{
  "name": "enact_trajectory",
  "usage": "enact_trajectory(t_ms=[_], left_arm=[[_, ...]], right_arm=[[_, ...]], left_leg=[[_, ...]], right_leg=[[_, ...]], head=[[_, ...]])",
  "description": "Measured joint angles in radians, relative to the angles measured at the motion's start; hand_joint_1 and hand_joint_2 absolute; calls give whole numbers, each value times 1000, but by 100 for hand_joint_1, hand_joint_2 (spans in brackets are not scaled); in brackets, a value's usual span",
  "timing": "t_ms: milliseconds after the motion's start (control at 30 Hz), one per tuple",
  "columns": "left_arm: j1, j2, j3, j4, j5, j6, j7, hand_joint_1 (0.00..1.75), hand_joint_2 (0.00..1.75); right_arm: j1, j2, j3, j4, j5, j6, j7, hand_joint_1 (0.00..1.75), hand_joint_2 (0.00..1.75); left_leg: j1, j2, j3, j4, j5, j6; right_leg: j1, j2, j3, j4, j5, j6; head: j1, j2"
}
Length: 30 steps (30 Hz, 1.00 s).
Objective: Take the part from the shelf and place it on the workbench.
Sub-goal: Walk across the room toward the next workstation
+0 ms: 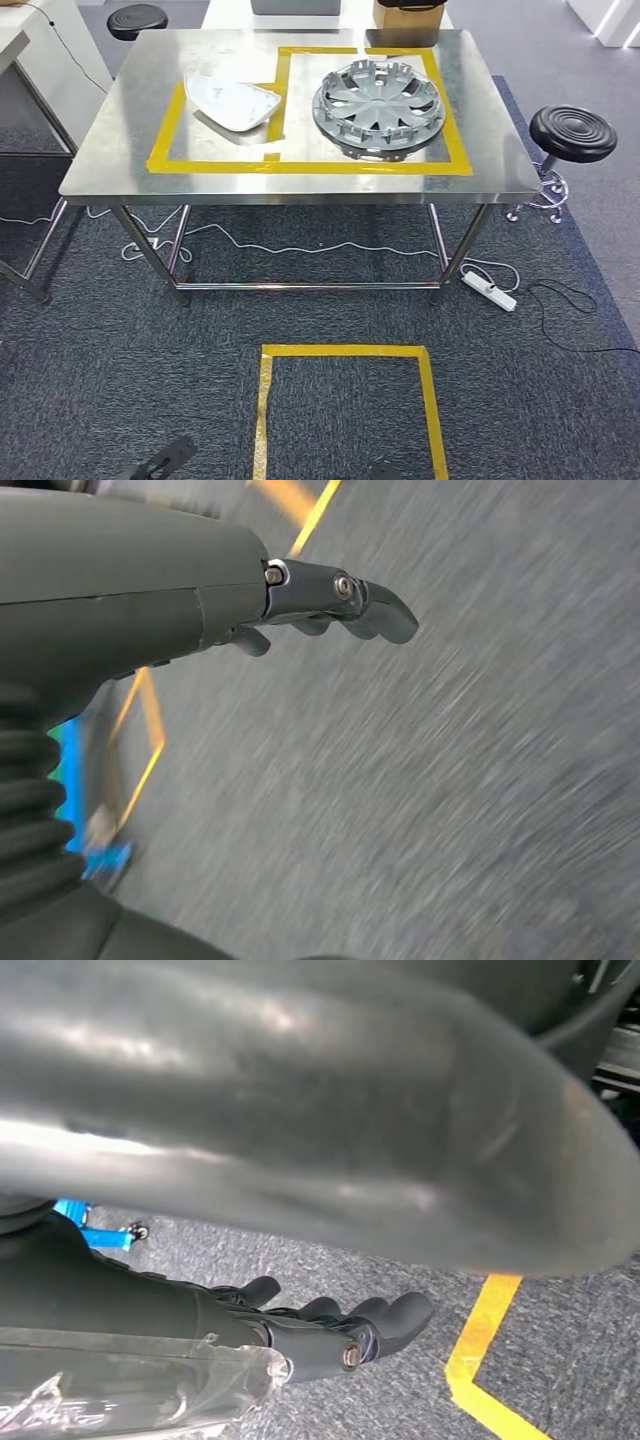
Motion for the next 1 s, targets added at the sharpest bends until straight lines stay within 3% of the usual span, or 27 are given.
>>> enact_trajectory(t_ms=[267, 400, 467, 567, 600, 633, 667, 700, 767, 833, 900, 933, 1000], left_arm=[[79, -13, 93, 10, 41, 31, -17, 0, 0], [87, -20, 117, 13, 53, 61, -91, 0, 0], [86, -30, 138, 13, 73, 81, -148, 0, 0], [87, -44, 173, 13, 96, 94, -191, 0, 0], [89, -48, 182, 13, 99, 95, -196, 0, 0], [91, -52, 189, 13, 101, 96, -200, 0, 0], [92, -55, 195, 13, 103, 97, -204, 0, 0], [93, -59, 200, 13, 104, 97, -208, 0, 0], [93, -65, 211, 13, 109, 102, -222, 0, 87], [93, -66, 220, 13, 114, 108, -240, 0, 175], [96, -66, 229, 13, 115, 111, -253, 0, 175], [98, -67, 232, 13, 114, 112, -257, 0, 175], [99, -69, 238, 13, 112, 115, -263, 0, 175]], right_arm=[[3, 0, 1, 0, 15, 2, -12, 0, 0], [8, 0, 1, 0, 1, 0, -25, 0, 0], [11, 0, 1, 0, -9, -4, -34, 0, 0], [17, 0, 0, 0, -17, -5, -40, 0, 0], [20, 0, 0, 0, -17, -6, -41, 0, 0], [22, 0, 0, 0, -17, -6, -41, 0, 0], [23, 0, 0, 0, -17, -6, -40, 0, 0], [24, -1, 0, 0, -16, -6, -40, 0, 0], [24, 0, 0, 0, -16, -5, -38, 0, 0], [24, 0, 0, 0, -17, -5, -35, 0, 0], [25, 0, -1, 0, -18, -5, -34, 0, 0], [24, 0, -1, 0, -18, -5, -34, 0, 0], [24, 0, -1, 0, -18, -5, -35, 0, 0]], left_leg=[[-8, -1, -3, 2, 0, 8], [-10, -3, -3, -1, 10, 20], [-3, -8, -2, -7, 20, 28], [1, -17, -8, -9, 28, 30], [1, -22, -11, -9, 30, 28], [2, -29, -14, -8, 33, 24], [3, -37, -17, -8, 36, 21], [6, -47, -18, -7, 38, 16], [9, -67, -22, -4, 41, 4], [10, -82, -27, -2, 46, -10], [12, -93, -31, -4, 51, -21], [13, -83, -35, 2, 46, -26], [12, -45, -65, 65, 1, -33]], right_leg=[[-8, -2, 1, -1, 4, 7], [-13, -6, 2, -3, 9, 17], [-12, -7, -12, 35, -30, 22], [-11, -6, -73, 232, -161, 26], [-11, -6, -84, 285, -189, 27], [-11, -6, -77, 302, -199, 27], [-11, -5, -47, 276, -191, 27], [-13, 2, 2, 213, -172, 27], [-16, 35, 97, 78, -149, 25], [-15, 52, 130, 30, -149, 14], [-10, 33, 128, 34, -144, -4], [-9, 23, 127, 34, -142, -13], [-10, 1, 125, 31, -137, -27]], head=[[0, 0], [-1, 0], [1, 0], [5, 0], [5, 0], [5, 0], [5, 0], [5, 0], [6, 0], [6, 0], [5, 0], [5, 0], [-1, 0]])
